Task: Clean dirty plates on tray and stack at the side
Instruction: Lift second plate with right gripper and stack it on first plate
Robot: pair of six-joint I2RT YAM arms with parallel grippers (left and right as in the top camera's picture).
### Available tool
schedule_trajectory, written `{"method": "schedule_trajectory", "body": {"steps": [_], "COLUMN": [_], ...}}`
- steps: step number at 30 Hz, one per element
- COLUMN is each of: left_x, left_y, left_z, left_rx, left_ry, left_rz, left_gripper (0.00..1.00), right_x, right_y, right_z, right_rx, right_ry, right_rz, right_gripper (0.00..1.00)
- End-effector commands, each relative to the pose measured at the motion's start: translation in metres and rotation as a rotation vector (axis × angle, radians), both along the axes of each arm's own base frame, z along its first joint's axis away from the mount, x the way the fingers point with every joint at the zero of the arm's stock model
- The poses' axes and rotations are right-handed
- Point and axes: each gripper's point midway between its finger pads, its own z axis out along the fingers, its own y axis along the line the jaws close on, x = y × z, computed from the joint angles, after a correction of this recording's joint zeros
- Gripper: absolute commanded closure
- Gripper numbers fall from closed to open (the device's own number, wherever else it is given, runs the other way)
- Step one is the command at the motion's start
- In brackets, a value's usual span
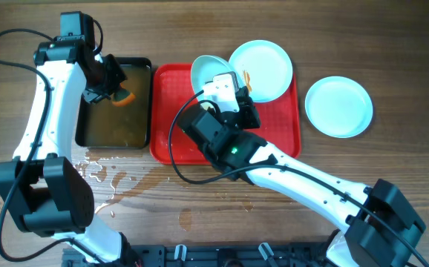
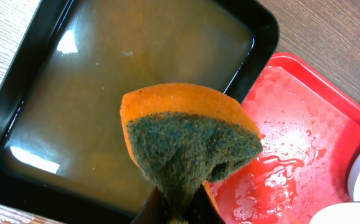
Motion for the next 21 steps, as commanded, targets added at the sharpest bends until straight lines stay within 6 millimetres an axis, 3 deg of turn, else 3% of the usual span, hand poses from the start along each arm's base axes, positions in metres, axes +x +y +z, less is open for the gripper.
{"method": "schedule_trajectory", "body": {"steps": [1, 6, 9, 12, 16, 18, 21], "left_x": [-0.001, -0.001, -0.002, -0.002, -0.002, -0.002, -0.002], "left_y": [0.001, 0.001, 0.0, 0.0, 0.0, 0.0, 0.0], "left_z": [-0.004, -0.004, -0.004, -0.004, -0.004, -0.004, -0.004], "left_rx": [0.006, 0.005, 0.005, 0.005, 0.005, 0.005, 0.005], "left_ry": [0.008, 0.012, 0.015, 0.015, 0.015, 0.015, 0.015], "left_rz": [-0.013, -0.013, -0.013, -0.013, -0.013, -0.013, -0.013], "left_gripper": [0.96, 0.96, 0.96, 0.96, 0.96, 0.96, 0.96], "right_x": [-0.001, -0.007, -0.011, 0.001, 0.008, 0.001, -0.012], "right_y": [-0.01, -0.011, -0.019, -0.088, -0.185, -0.249, -0.303], "right_z": [0.017, 0.014, 0.009, 0.015, -0.003, -0.025, -0.063], "right_rx": [-0.04, 0.047, 0.403, 0.68, 0.841, 0.895, 0.907], "right_ry": [-0.054, -0.013, 0.171, 0.282, 0.311, 0.299, 0.341], "right_rz": [-0.043, -0.023, 0.05, -0.044, -0.288, -0.468, -0.659], "right_gripper": [0.96, 0.96, 0.96, 0.96, 0.96, 0.96, 0.96]}}
